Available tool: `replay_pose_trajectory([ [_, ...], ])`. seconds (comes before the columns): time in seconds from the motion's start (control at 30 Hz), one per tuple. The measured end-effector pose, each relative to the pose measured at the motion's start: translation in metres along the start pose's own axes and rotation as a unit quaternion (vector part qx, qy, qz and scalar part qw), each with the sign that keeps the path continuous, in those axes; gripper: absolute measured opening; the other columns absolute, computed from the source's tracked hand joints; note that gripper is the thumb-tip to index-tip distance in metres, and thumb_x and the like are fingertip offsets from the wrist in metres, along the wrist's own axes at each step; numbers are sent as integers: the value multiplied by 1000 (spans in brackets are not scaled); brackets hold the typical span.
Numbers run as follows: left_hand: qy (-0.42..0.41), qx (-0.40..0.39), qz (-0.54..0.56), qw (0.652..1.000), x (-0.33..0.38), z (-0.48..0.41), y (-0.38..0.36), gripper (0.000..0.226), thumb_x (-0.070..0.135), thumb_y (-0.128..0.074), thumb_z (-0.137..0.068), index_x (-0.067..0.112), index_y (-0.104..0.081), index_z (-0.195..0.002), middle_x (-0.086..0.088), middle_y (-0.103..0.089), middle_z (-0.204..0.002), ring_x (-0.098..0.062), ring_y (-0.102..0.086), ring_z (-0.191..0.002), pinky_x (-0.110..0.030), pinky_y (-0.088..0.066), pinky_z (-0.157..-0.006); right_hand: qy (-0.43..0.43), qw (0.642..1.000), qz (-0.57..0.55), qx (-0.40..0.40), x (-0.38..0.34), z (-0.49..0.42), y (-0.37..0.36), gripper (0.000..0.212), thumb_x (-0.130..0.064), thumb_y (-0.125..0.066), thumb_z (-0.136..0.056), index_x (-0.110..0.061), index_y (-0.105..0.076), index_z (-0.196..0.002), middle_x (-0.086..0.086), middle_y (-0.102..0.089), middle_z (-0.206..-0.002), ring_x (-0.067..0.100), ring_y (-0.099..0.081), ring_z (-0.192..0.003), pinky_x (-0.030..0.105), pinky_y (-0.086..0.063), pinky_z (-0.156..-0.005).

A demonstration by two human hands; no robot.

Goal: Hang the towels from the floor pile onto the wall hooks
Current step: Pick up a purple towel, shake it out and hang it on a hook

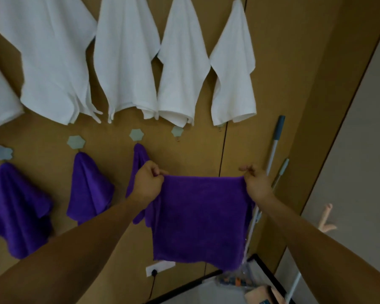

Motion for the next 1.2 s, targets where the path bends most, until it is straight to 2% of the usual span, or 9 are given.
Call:
replay_pose_trajectory([
  [0.13,-23,-12,46,999,3,-23,0,37,-15,-38,-79,19,-53,-77,4,-66,-65,-3,-61,-63,-8,-45,-57,51,982,59,-170,-15,-14,-38,33,-42,-79,-75,-32,-66,-104,-9,-62,-86,9,-63,-80,25,-50,-66],
  [0.2,-35,0,27,999,6,-33,1,36,-10,-41,-83,22,-55,-75,5,-62,-67,-3,-59,-63,-10,-43,-59,54,976,75,-197,-18,-24,-55,33,-48,-81,-70,-27,-72,-93,-9,-70,-82,8,-67,-74,24,-54,-61],
  [0.3,-76,-84,-43,993,9,-44,-14,10,25,-57,-88,32,-58,-82,9,-64,-79,6,-58,-72,-7,-42,-64,67,982,74,-161,-23,-48,-74,21,-40,-74,-81,-19,-71,-77,1,-72,-80,19,-69,-76,36,-57,-71],
  [0.4,-115,-153,-169,967,5,-57,-29,33,65,-65,-71,33,-63,-79,17,-64,-79,3,-59,-74,-13,-47,-64,134,979,75,-132,-28,-77,-96,24,-33,-67,-88,-23,-56,-69,2,-61,-81,18,-58,-75,37,-48,-72],
  [0.53,-134,-83,-193,968,4,-86,-33,36,50,-62,-86,22,-65,-64,6,-63,-63,-7,-58,-59,-22,-47,-56,168,975,52,-139,-23,-110,-129,32,-31,-60,-93,-23,-42,-67,-4,-48,-65,11,-45,-61,30,-39,-60],
  [0.77,-82,103,-168,977,2,-149,-43,33,43,-54,-95,17,-73,-90,2,-72,-80,-5,-63,-71,-13,-48,-65,114,979,-93,-144,-30,-189,-174,31,-35,-63,-90,-20,-52,-67,-2,-56,-64,11,-52,-61,30,-42,-60],
  [0.83,-76,141,-208,965,0,-161,-45,37,44,-50,-96,14,-71,-91,-2,-72,-79,-10,-62,-70,-20,-47,-64,112,977,-108,-143,-35,-208,-186,32,-35,-64,-90,-19,-54,-65,-2,-58,-62,11,-54,-61,30,-44,-60],
  [1.03,-10,190,-311,931,-21,-167,-49,30,51,-52,-91,23,-64,-92,11,-59,-65,-5,-50,-57,-22,-32,-49,155,980,-75,-103,-28,-228,-206,32,-29,-70,-86,-24,-53,-59,-10,-56,-57,2,-51,-53,16,-40,-50],
  [1.2,100,184,-188,959,-44,-164,-68,28,33,-71,-81,21,-46,-80,7,-55,-70,-7,-51,-63,-19,-32,-48,135,985,-51,-91,-4,-219,-214,34,-26,-78,-77,-23,-46,-68,-8,-52,-61,4,-48,-54,11,-36,-45],
])
Point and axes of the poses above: each hand's wrist, its own z-axis away from the middle knuckle, its own y-axis out of the back of the hand, x = y × z, the point moved 5 cm from there along -z, towards the middle knuckle
